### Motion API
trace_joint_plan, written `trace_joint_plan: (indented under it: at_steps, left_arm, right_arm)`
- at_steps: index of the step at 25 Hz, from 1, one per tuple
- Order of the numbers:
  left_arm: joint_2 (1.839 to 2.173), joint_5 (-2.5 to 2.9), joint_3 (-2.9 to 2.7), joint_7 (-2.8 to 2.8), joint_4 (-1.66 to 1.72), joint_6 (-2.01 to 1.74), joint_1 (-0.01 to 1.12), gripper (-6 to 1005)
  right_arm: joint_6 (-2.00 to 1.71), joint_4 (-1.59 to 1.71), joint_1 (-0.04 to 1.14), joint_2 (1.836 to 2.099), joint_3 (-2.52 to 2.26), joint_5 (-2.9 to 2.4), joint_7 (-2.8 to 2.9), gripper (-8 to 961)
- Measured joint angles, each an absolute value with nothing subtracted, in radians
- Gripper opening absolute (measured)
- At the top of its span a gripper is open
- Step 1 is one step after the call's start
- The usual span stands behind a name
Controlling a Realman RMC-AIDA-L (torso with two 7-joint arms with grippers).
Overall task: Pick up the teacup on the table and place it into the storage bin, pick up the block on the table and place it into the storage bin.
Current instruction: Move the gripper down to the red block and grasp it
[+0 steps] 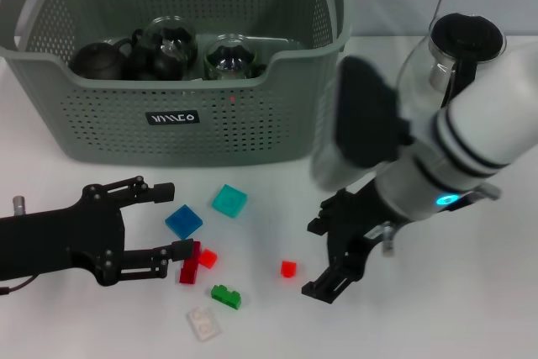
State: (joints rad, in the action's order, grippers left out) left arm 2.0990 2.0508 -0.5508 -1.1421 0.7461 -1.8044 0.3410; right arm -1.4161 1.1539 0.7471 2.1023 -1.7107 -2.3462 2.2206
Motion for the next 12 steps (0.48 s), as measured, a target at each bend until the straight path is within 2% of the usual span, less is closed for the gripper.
trace_joint_plan:
  at_steps: [12]
  left_arm:
    - [2.1, 2.057, -0.551, -1.14, 0.723, -1.785, 0.342, 829]
  right_arm:
    - [-1.227, 1.045, 0.839, 2.111, -1.936, -2.372, 2.334, 940]
